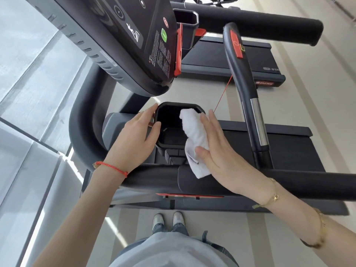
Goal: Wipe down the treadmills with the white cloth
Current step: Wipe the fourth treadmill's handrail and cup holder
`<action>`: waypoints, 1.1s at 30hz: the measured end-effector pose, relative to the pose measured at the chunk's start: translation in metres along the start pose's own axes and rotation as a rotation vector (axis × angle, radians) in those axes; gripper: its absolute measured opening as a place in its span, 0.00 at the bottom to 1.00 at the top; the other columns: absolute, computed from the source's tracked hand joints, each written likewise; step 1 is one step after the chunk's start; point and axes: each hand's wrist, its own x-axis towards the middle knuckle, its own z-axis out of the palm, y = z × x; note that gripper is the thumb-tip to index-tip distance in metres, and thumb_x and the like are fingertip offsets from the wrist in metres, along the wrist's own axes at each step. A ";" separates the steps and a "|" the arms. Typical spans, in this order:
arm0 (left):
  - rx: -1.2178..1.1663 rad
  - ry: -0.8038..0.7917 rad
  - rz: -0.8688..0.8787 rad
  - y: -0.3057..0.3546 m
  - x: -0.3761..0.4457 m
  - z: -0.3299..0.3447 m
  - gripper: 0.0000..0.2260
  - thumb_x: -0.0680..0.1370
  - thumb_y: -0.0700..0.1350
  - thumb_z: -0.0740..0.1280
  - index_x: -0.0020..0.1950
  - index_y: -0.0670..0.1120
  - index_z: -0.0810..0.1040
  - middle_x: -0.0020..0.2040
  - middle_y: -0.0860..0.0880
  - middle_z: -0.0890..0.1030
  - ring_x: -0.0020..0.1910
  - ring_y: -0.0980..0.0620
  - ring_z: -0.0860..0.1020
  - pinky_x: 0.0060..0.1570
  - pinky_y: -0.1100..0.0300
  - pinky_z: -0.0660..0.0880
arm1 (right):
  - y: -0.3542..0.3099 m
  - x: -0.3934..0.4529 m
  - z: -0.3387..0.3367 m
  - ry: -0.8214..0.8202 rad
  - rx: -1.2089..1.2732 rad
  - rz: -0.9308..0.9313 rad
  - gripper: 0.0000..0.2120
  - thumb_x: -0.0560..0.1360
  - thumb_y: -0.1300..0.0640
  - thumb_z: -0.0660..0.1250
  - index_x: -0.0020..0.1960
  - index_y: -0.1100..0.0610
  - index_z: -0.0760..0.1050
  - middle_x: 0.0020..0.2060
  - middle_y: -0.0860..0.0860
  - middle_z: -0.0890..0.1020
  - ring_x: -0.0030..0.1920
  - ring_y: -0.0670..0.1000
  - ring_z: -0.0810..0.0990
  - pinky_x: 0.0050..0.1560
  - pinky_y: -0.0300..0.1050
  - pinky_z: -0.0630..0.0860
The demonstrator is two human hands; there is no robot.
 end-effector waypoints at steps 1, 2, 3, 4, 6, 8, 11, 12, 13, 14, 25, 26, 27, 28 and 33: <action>0.006 -0.002 0.002 0.000 0.000 0.000 0.22 0.81 0.50 0.59 0.76 0.52 0.64 0.51 0.60 0.72 0.49 0.72 0.71 0.52 0.69 0.67 | -0.001 0.004 0.003 0.037 0.046 0.058 0.31 0.83 0.44 0.50 0.77 0.41 0.33 0.75 0.36 0.33 0.75 0.38 0.42 0.66 0.30 0.51; 0.012 -0.005 0.005 0.000 -0.001 0.001 0.22 0.81 0.49 0.59 0.76 0.52 0.64 0.51 0.59 0.72 0.48 0.70 0.71 0.53 0.68 0.67 | -0.002 0.010 0.007 0.079 0.062 0.106 0.32 0.82 0.43 0.50 0.77 0.42 0.32 0.77 0.39 0.35 0.75 0.42 0.49 0.65 0.34 0.55; 0.017 -0.007 0.010 0.000 -0.001 0.001 0.22 0.81 0.49 0.60 0.76 0.51 0.64 0.51 0.59 0.72 0.47 0.68 0.71 0.53 0.67 0.67 | -0.003 0.017 0.009 0.121 0.057 0.149 0.32 0.82 0.43 0.50 0.77 0.44 0.33 0.78 0.43 0.37 0.74 0.48 0.56 0.63 0.37 0.60; 0.019 -0.009 0.012 0.000 -0.001 0.001 0.22 0.81 0.49 0.60 0.76 0.51 0.64 0.51 0.58 0.72 0.48 0.67 0.70 0.54 0.65 0.68 | -0.003 0.025 0.010 0.159 0.043 0.190 0.33 0.82 0.43 0.50 0.78 0.47 0.34 0.79 0.46 0.40 0.72 0.53 0.62 0.60 0.41 0.64; 0.020 -0.009 0.009 0.002 -0.002 0.000 0.22 0.81 0.48 0.60 0.76 0.51 0.63 0.51 0.58 0.72 0.49 0.66 0.70 0.54 0.64 0.68 | -0.003 0.047 0.006 0.222 0.013 0.244 0.33 0.82 0.45 0.52 0.79 0.51 0.37 0.79 0.51 0.46 0.65 0.60 0.71 0.52 0.44 0.68; 0.030 -0.015 0.002 0.003 -0.002 0.000 0.22 0.81 0.49 0.59 0.76 0.53 0.63 0.50 0.57 0.72 0.49 0.64 0.70 0.53 0.64 0.68 | -0.004 0.073 -0.005 0.235 0.018 0.258 0.31 0.83 0.47 0.52 0.79 0.54 0.41 0.78 0.54 0.51 0.64 0.60 0.72 0.51 0.43 0.65; 0.041 -0.019 -0.001 0.004 -0.003 -0.001 0.22 0.82 0.50 0.59 0.76 0.54 0.62 0.50 0.56 0.73 0.49 0.61 0.72 0.50 0.63 0.69 | -0.002 0.085 -0.018 0.159 0.041 0.210 0.29 0.83 0.48 0.53 0.78 0.54 0.44 0.74 0.57 0.58 0.57 0.54 0.70 0.52 0.42 0.63; 0.043 -0.025 -0.004 0.004 -0.004 -0.001 0.22 0.82 0.50 0.59 0.76 0.54 0.61 0.51 0.55 0.74 0.48 0.60 0.73 0.50 0.62 0.70 | 0.000 0.078 -0.017 0.123 0.058 0.183 0.29 0.83 0.49 0.55 0.78 0.52 0.44 0.73 0.56 0.60 0.57 0.52 0.69 0.52 0.42 0.63; 0.044 -0.032 -0.013 0.004 -0.004 -0.001 0.23 0.82 0.50 0.59 0.77 0.53 0.60 0.53 0.53 0.76 0.49 0.58 0.74 0.50 0.61 0.72 | 0.004 0.068 -0.015 0.088 0.074 0.160 0.30 0.82 0.49 0.56 0.78 0.51 0.45 0.72 0.55 0.61 0.58 0.51 0.69 0.53 0.43 0.64; 0.044 -0.036 -0.023 0.004 -0.004 -0.001 0.24 0.82 0.51 0.59 0.77 0.53 0.59 0.55 0.51 0.77 0.50 0.56 0.76 0.51 0.59 0.74 | 0.007 0.058 -0.011 0.060 0.093 0.148 0.30 0.81 0.49 0.57 0.77 0.49 0.45 0.71 0.53 0.61 0.59 0.52 0.69 0.55 0.44 0.66; 0.047 -0.026 -0.081 0.006 -0.003 -0.001 0.25 0.80 0.53 0.58 0.77 0.49 0.63 0.57 0.50 0.79 0.53 0.53 0.77 0.55 0.59 0.73 | -0.001 0.118 -0.035 0.010 -0.091 -0.009 0.27 0.83 0.42 0.45 0.63 0.61 0.71 0.53 0.57 0.78 0.54 0.57 0.76 0.52 0.42 0.70; 0.047 -0.026 -0.084 0.007 -0.004 -0.001 0.25 0.81 0.53 0.58 0.77 0.49 0.63 0.56 0.51 0.79 0.53 0.53 0.77 0.55 0.59 0.73 | 0.000 0.119 -0.033 0.040 -0.044 -0.001 0.26 0.84 0.43 0.46 0.62 0.61 0.73 0.54 0.58 0.79 0.56 0.57 0.76 0.56 0.45 0.71; 0.048 -0.027 -0.084 0.007 -0.004 -0.002 0.24 0.81 0.53 0.58 0.77 0.49 0.63 0.56 0.51 0.79 0.53 0.53 0.77 0.55 0.59 0.73 | 0.002 0.116 -0.031 0.067 -0.004 -0.016 0.22 0.84 0.45 0.49 0.63 0.58 0.74 0.55 0.56 0.79 0.57 0.55 0.76 0.58 0.45 0.71; 0.049 -0.027 -0.083 0.007 -0.004 -0.002 0.24 0.81 0.53 0.58 0.77 0.49 0.63 0.56 0.51 0.79 0.52 0.54 0.77 0.55 0.59 0.74 | 0.007 0.109 -0.029 0.085 0.017 -0.051 0.17 0.83 0.47 0.53 0.64 0.51 0.75 0.57 0.51 0.79 0.58 0.49 0.76 0.60 0.40 0.70; 0.061 -0.023 -0.076 0.008 -0.004 -0.002 0.24 0.81 0.53 0.58 0.76 0.50 0.63 0.57 0.51 0.79 0.52 0.54 0.77 0.54 0.59 0.74 | 0.020 0.093 -0.030 0.089 -0.039 -0.129 0.19 0.79 0.47 0.62 0.69 0.38 0.67 0.61 0.42 0.73 0.59 0.42 0.73 0.57 0.31 0.66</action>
